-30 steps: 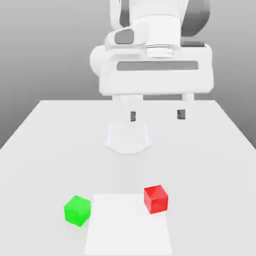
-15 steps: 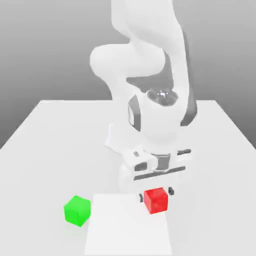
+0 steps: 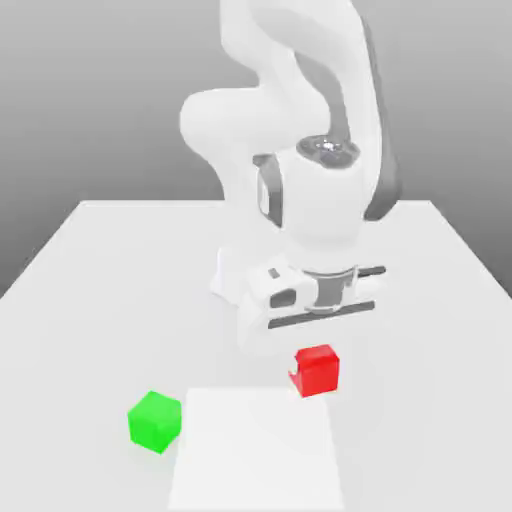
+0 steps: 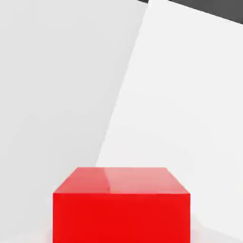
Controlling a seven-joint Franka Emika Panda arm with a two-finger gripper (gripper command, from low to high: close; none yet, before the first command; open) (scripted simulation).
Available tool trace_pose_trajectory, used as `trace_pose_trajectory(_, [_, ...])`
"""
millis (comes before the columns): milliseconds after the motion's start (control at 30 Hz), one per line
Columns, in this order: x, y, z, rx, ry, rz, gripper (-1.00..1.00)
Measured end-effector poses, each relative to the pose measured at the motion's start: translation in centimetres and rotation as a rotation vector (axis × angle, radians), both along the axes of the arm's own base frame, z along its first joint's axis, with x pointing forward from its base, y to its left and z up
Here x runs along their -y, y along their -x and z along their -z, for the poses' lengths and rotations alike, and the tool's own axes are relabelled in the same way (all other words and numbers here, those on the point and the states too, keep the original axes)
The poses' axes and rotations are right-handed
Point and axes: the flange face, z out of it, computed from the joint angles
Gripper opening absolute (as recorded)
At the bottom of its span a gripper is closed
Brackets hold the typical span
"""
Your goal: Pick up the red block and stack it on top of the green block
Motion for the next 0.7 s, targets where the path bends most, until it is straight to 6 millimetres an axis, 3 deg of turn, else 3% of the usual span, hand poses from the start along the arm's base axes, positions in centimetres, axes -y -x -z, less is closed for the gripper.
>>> trace_pose_trajectory(200, [8.3,-1.7,-1.5,0.0,0.0,0.152,-1.0])
trace_pose_trajectory(400, [16.8,-1.4,-2.8,0.0,-0.001,0.296,-1.0])
trace_pose_trajectory(567, [17.4,-1.5,1.7,0.0,-0.001,0.301,-1.0])
trace_pose_trajectory(600, [17.3,-1.5,2.7,0.0,-0.001,0.3,1.0])
trace_pose_trajectory(700, [17.3,-1.5,2.7,0.0,-0.001,0.3,1.0])
